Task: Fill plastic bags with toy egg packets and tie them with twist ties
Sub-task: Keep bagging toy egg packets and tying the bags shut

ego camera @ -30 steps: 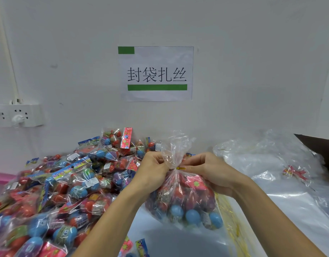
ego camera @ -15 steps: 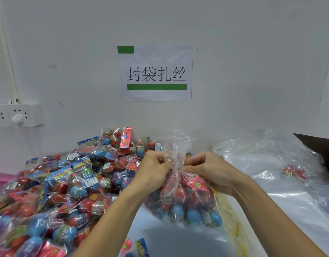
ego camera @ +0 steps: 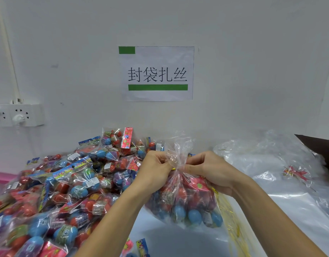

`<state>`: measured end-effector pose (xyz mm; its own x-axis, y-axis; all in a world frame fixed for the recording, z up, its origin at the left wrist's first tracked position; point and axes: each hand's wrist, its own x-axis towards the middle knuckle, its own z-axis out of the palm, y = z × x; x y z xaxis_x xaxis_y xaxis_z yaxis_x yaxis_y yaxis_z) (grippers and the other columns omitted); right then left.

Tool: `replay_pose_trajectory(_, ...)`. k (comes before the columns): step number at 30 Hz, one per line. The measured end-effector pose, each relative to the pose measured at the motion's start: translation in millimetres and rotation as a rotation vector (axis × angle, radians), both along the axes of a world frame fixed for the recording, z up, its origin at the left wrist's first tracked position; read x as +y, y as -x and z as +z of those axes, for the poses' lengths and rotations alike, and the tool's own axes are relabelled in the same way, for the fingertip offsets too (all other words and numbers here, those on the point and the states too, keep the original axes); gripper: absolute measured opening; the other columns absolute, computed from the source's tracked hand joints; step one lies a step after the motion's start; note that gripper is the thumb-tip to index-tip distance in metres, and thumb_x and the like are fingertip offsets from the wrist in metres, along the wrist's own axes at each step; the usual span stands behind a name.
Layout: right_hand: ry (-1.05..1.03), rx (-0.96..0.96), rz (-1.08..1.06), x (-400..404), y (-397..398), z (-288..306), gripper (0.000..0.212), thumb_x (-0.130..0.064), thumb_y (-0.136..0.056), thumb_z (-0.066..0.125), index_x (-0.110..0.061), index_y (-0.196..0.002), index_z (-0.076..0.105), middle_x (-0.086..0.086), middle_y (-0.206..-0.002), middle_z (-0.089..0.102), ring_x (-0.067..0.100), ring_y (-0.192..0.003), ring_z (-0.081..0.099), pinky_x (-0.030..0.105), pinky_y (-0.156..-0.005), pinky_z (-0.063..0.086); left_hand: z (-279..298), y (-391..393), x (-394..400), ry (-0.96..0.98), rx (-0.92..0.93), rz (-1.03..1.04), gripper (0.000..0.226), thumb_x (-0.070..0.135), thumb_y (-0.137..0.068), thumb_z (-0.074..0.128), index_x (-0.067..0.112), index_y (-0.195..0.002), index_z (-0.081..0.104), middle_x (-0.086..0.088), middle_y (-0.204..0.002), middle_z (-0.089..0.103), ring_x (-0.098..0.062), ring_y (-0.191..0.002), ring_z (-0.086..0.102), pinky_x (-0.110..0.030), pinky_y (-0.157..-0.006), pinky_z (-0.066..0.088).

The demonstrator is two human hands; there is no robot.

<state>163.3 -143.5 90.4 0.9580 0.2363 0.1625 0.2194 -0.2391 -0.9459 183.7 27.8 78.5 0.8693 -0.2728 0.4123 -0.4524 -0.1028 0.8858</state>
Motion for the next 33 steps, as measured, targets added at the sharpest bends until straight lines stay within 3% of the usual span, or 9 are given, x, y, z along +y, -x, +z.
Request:
replay_pose_trajectory(4,0.037,0.0,-0.046,1,3,2,0.012,-0.021,-0.085,0.079,-0.012,-0.077,0.081,-0.008,-0.055,0.062,0.0,-0.049,0.052,0.013,-0.051,0.041,-2,-2,0,0.007,0.087,0.023,0.03,0.015,-0.095,0.068,0.014,-0.066,0.077,-0.012,-0.069,0.069,-0.022,-0.061,0.056,-0.029,-0.061,0.043)
replay_pose_trajectory(6,0.085,-0.013,-0.083,3,5,4,0.016,-0.025,-0.084,0.08,-0.01,-0.081,0.081,0.001,-0.063,0.068,0.008,-0.059,0.056,0.019,-0.06,0.045,0,1,1,0.05,0.156,-0.03,0.028,0.023,-0.096,0.067,0.015,-0.073,0.079,-0.007,-0.078,0.076,-0.017,-0.07,0.071,-0.02,-0.063,0.051)
replay_pose_trajectory(8,0.155,-0.039,-0.132,6,7,5,0.019,-0.031,-0.082,0.081,-0.012,-0.083,0.081,0.014,-0.086,0.076,0.022,-0.072,0.065,0.034,-0.073,0.054,3,3,2,0.084,0.207,-0.07,0.029,0.03,-0.095,0.066,0.019,-0.072,0.08,-0.007,-0.086,0.078,-0.014,-0.082,0.075,-0.015,-0.066,0.053)
replay_pose_trajectory(10,0.213,-0.065,-0.176,8,7,6,0.02,-0.036,-0.08,0.082,-0.017,-0.082,0.082,0.012,-0.092,0.076,0.018,-0.078,0.068,0.036,-0.082,0.057,5,4,3,0.104,0.241,-0.081,0.029,0.032,-0.094,0.066,0.02,-0.072,0.081,-0.006,-0.089,0.078,-0.013,-0.086,0.075,-0.016,-0.069,0.054)
replay_pose_trajectory(14,0.257,-0.106,-0.221,11,6,5,0.023,-0.04,-0.082,0.079,-0.018,-0.075,0.08,0.0,-0.071,0.074,0.004,-0.061,0.057,0.012,-0.053,0.046,5,3,1,0.106,0.272,-0.043,0.024,0.033,-0.092,0.067,0.013,-0.087,0.081,-0.004,-0.095,0.078,-0.015,-0.097,0.073,-0.025,-0.086,0.055)
replay_pose_trajectory(18,0.267,-0.141,-0.255,20,2,0,0.036,-0.041,-0.086,0.072,-0.008,-0.072,0.075,0.0,-0.057,0.058,0.01,-0.052,0.046,0.022,-0.052,0.039,5,4,1,0.14,0.269,-0.008,0.027,0.031,-0.093,0.067,0.017,-0.073,0.08,-0.002,-0.089,0.079,-0.009,-0.09,0.074,-0.014,-0.071,0.053)
replay_pose_trajectory(26,0.302,-0.26,-0.293,25,1,-3,0.03,-0.034,-0.087,0.07,-0.02,-0.06,0.073,-0.011,-0.046,0.057,0.0,-0.041,0.045,0.012,-0.043,0.035,7,7,2,0.095,0.221,0.059,0.036,0.034,-0.094,0.066,0.021,-0.062,0.078,0.002,-0.077,0.077,-0.003,-0.076,0.072,-0.011,-0.061,0.051)
replay_pose_trajectory(31,0.29,-0.267,-0.236,24,1,1,0.032,-0.031,-0.091,0.066,-0.019,-0.061,0.072,-0.005,-0.05,0.055,0.007,-0.047,0.044,0.024,-0.051,0.037,8,5,1,0.062,0.174,0.035,0.034,0.041,-0.091,0.064,0.017,-0.072,0.08,-0.007,-0.08,0.077,-0.018,-0.081,0.075,-0.03,-0.074,0.059)
replay_pose_trajectory(33,0.268,-0.246,-0.19,22,3,3,0.036,-0.036,-0.095,0.062,-0.014,-0.069,0.074,0.002,-0.056,0.058,0.013,-0.053,0.048,0.029,-0.054,0.038,8,3,3,0.065,0.159,0.002,0.034,0.045,-0.086,0.064,0.015,-0.081,0.081,-0.008,-0.087,0.078,-0.02,-0.087,0.075,-0.031,-0.081,0.06)
